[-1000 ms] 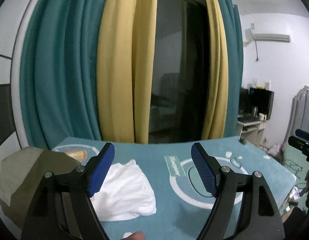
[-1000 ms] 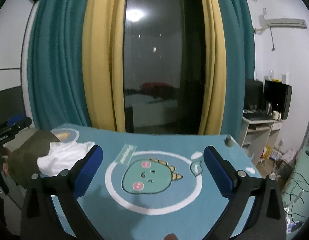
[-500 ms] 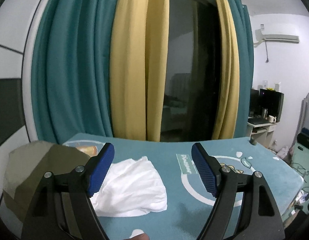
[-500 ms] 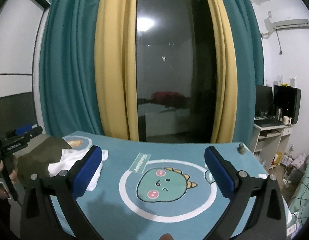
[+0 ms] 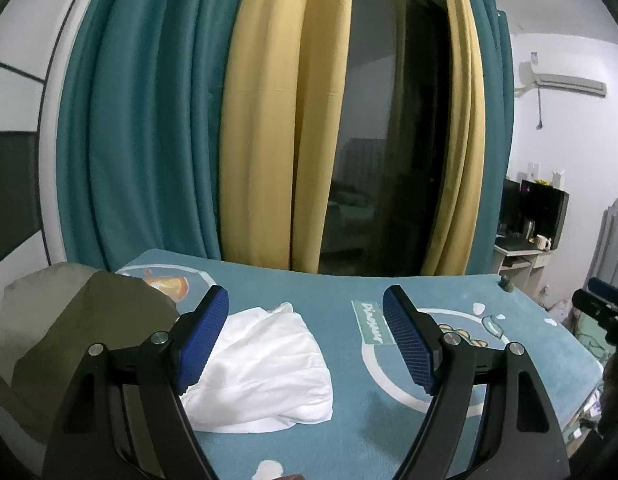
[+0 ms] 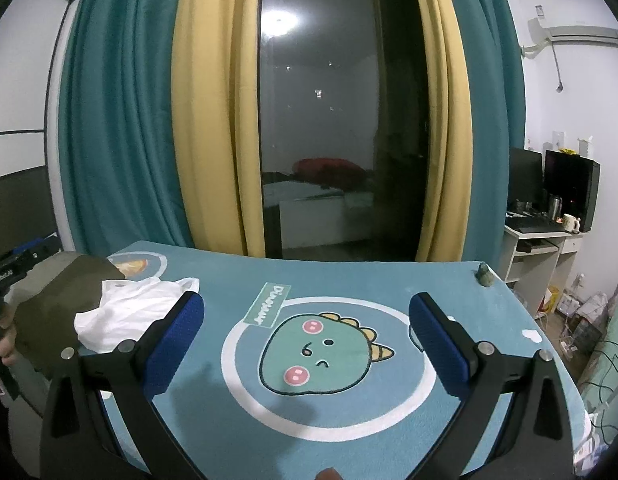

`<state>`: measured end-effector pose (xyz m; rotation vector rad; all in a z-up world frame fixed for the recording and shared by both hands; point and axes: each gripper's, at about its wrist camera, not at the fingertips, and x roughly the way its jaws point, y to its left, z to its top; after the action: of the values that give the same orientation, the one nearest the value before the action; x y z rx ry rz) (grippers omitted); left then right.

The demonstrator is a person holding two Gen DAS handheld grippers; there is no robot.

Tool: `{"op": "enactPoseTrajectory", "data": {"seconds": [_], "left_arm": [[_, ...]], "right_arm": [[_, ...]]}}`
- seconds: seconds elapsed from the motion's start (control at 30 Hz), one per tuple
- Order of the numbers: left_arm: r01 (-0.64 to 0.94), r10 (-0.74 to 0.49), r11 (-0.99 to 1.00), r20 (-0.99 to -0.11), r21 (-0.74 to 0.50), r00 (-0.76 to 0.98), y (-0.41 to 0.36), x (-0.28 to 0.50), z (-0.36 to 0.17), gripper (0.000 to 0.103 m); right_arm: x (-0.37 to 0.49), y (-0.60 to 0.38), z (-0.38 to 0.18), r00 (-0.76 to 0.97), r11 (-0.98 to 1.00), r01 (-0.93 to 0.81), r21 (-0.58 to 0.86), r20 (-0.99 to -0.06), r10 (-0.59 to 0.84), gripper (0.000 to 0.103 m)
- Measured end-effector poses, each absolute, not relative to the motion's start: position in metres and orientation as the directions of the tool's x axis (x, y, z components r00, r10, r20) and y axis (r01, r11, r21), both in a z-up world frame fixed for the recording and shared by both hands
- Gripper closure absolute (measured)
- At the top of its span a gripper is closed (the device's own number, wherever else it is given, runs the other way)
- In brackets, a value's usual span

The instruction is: Fold large clothes

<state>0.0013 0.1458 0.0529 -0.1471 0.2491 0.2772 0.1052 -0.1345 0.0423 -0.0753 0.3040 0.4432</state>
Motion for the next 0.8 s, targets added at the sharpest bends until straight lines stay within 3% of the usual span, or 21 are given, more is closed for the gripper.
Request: {"op": "enactPoseTrajectory", "data": {"seconds": [0.8], "left_arm": [[-0.288,0.252,0.952,-0.273,-0.103,0.929,0.1453,0.0068,0.0520,0.021]], "right_arm": [[0.1126,-0.1313,0.0393,0.851,0.900,-0.435,-0.005,-0.329,0.410,0.002]]}}
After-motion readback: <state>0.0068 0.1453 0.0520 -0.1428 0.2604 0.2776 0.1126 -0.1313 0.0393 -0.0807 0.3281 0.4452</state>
